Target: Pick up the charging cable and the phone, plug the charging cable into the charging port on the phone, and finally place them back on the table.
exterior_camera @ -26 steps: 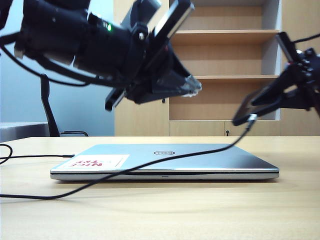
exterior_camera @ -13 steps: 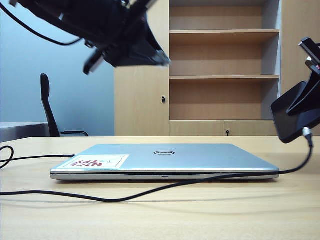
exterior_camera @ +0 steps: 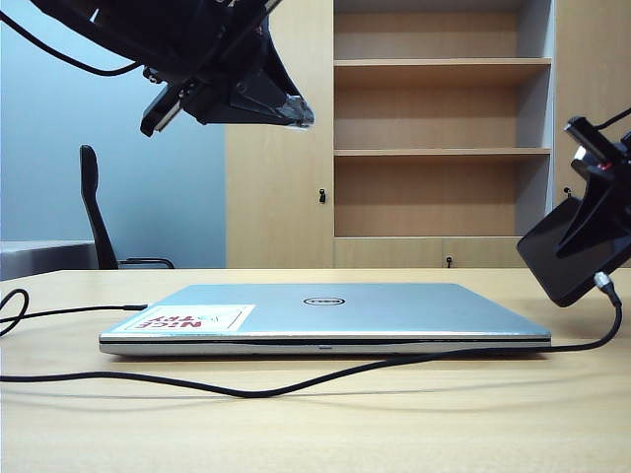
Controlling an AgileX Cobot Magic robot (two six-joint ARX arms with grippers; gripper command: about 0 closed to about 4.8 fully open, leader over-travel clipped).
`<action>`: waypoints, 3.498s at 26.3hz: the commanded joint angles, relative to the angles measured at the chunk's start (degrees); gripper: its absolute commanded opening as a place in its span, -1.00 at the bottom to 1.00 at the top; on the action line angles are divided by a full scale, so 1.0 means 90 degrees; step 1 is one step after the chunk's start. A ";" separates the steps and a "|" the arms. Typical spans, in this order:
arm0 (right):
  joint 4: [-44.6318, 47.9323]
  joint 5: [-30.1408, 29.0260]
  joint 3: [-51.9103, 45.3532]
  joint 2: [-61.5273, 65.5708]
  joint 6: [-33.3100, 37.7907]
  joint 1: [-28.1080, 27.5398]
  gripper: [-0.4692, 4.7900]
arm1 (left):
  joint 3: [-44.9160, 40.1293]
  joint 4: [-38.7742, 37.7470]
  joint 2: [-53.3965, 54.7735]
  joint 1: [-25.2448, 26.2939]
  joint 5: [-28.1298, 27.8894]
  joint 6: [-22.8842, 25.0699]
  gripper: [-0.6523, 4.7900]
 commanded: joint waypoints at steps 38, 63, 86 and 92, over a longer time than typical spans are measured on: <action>-0.1025 0.2463 0.1433 -0.0481 -0.0420 0.0342 -0.64 | 0.0032 -0.0430 -0.0333 0.0075 0.0019 0.0333 -0.78; 0.1523 0.2871 -0.2725 -0.6122 -0.0177 0.1185 -0.84 | -0.1345 -0.2533 -0.3747 0.1141 0.0019 0.0976 -0.78; 0.1678 0.2873 -0.3699 -0.6868 -0.0180 0.1178 -0.84 | -0.3835 -0.0903 -0.5960 0.1141 0.0019 0.1583 -0.78; 0.1678 0.2873 -0.3699 -0.6868 -0.0180 0.1178 -0.84 | -0.3835 -0.0476 -0.6156 0.1246 0.0019 0.1588 -0.78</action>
